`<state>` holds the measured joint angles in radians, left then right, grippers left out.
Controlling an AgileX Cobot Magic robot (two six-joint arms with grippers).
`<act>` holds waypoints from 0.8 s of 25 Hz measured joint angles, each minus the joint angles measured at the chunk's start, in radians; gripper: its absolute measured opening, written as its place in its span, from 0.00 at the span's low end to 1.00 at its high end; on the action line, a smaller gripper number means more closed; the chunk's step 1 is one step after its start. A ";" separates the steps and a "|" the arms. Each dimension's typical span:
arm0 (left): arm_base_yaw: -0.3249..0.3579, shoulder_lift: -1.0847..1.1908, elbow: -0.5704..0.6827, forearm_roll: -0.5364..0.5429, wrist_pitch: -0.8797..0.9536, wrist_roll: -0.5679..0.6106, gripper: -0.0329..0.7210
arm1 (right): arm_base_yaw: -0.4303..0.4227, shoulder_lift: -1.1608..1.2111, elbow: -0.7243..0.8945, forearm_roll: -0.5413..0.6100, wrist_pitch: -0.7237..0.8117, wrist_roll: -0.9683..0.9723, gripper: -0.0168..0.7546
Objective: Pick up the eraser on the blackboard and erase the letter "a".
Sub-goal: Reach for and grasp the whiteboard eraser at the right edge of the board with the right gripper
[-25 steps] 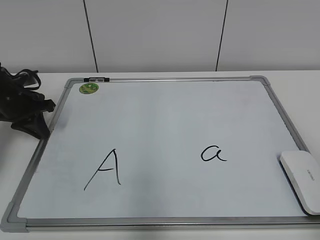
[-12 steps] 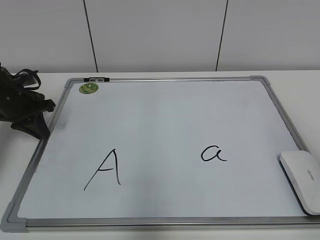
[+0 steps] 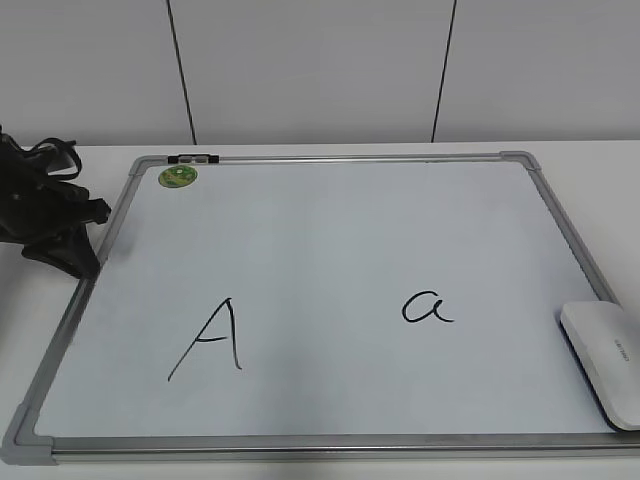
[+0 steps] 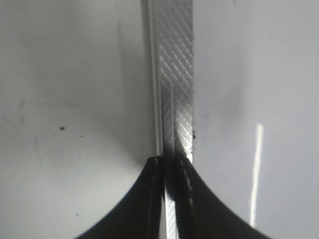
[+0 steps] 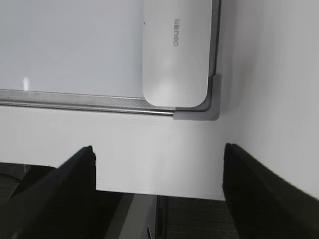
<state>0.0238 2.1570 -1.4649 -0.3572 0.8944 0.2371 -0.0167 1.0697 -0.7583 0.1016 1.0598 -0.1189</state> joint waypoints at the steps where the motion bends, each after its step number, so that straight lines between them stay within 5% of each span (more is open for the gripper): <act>1: 0.000 0.000 0.000 0.000 0.000 0.000 0.08 | 0.000 0.022 0.000 0.000 -0.018 -0.002 0.78; 20: 0.000 0.000 0.000 0.000 0.002 0.000 0.08 | 0.000 0.454 -0.010 0.000 -0.348 -0.036 0.85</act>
<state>0.0238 2.1570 -1.4649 -0.3576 0.8964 0.2371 -0.0167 1.5238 -0.7685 0.1016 0.7119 -0.1545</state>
